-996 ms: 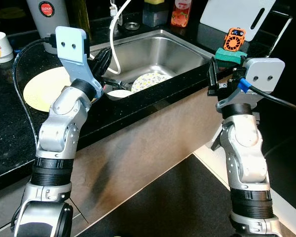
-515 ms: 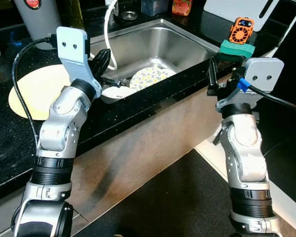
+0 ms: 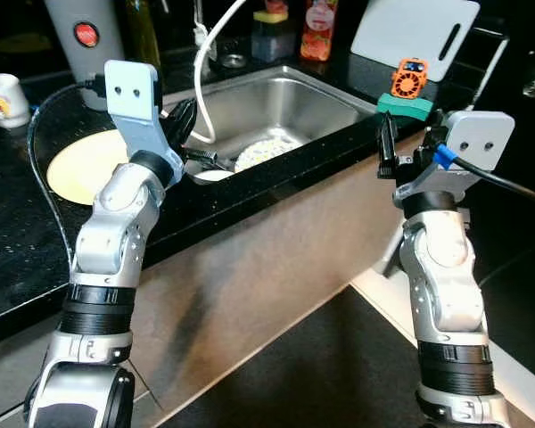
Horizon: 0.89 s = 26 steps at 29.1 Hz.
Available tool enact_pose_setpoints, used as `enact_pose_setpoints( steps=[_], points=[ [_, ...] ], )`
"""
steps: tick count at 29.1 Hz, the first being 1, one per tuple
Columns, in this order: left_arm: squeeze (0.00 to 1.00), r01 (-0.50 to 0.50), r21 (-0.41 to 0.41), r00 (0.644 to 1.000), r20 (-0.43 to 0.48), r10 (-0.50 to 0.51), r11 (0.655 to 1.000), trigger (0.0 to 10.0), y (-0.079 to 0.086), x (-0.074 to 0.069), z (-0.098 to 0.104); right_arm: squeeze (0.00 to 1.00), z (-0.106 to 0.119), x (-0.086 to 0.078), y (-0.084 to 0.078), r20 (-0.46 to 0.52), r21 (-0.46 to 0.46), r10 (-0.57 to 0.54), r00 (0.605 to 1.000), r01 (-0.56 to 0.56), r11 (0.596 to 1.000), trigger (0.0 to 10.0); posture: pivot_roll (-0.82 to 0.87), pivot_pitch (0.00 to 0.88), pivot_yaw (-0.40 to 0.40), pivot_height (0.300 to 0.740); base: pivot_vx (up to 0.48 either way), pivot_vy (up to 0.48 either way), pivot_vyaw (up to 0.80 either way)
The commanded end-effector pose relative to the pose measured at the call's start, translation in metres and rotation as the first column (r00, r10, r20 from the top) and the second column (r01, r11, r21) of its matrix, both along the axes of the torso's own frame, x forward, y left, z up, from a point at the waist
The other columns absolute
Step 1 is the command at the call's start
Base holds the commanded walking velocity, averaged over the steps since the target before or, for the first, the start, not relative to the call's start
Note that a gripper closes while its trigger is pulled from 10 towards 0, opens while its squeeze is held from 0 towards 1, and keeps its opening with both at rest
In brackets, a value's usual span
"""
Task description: Kitchen organization
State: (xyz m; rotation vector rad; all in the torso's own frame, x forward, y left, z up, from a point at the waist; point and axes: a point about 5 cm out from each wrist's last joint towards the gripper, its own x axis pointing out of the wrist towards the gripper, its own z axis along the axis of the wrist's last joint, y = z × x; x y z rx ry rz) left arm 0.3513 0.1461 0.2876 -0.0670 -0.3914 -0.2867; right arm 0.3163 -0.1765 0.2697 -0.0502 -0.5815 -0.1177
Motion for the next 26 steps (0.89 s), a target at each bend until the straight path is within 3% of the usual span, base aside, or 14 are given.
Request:
enact_pose_setpoints(
  steps=[1, 8, 13, 26],
  points=[
    [0.0, 0.006, 0.01, 1.0, -0.005, -0.006, 1.0, 10.0, -0.001, 0.001, -0.002, 0.0, -0.006, 0.002, 0.0, -0.023, 0.011, -0.006, 1.0, 0.007, 1.0, 10.0, 0.02, 0.0, 0.02, 0.74, 0.0, 0.0, 0.0],
    [0.0, 0.028, 0.008, 0.999, -0.026, -0.027, 1.0, 10.0, -0.003, 0.003, -0.011, 0.0, -0.014, -0.001, 0.005, -0.04, -0.01, -0.011, 0.999, 0.01, 1.0, 10.0, -0.01, 0.0, 0.057, 0.74, 0.0, 0.0, 0.0],
    [0.0, 0.04, 0.028, 0.999, -0.014, -0.04, 0.999, 10.0, -0.007, 0.007, -0.006, 0.0, -0.012, -0.003, -0.005, -0.028, -0.003, -0.053, 0.998, 0.053, 0.999, 10.0, -0.02, 0.0, 0.077, 0.74, 0.0, 0.0, 0.0],
    [0.0, 0.027, 0.031, 1.0, 0.002, -0.027, 0.999, 10.0, -0.006, 0.009, -0.001, 0.0, -0.013, -0.003, -0.004, -0.029, 0.001, -0.058, 0.998, 0.058, 0.998, 10.0, 0.02, 0.0, 0.048, 0.74, 0.0, 0.0, 0.0]
  ],
)
